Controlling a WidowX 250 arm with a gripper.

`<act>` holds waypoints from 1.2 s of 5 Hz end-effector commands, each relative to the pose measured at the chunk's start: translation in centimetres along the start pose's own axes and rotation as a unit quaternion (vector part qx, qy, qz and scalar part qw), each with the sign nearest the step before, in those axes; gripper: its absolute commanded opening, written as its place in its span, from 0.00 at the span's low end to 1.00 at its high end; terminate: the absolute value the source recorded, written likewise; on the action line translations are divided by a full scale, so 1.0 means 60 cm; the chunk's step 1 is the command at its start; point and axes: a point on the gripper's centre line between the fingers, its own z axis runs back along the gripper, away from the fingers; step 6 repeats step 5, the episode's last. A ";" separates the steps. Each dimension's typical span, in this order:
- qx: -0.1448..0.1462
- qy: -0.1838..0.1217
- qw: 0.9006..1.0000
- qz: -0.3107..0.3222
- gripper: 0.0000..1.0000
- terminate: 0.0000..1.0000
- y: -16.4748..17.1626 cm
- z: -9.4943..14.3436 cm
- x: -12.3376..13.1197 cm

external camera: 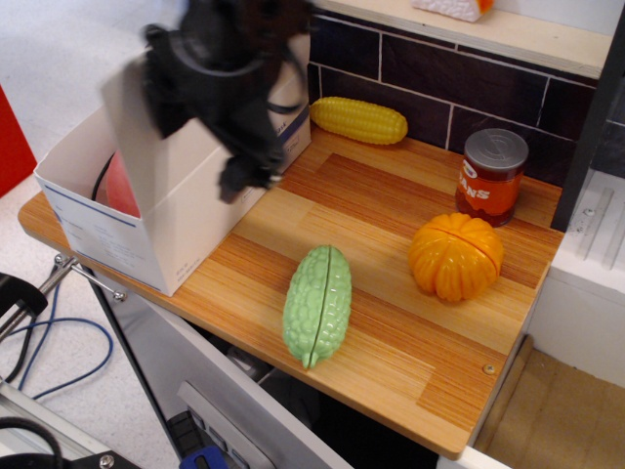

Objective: Close white1fbox flap

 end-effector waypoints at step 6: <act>-0.133 -0.027 0.990 0.028 1.00 1.00 0.057 -0.078 -0.024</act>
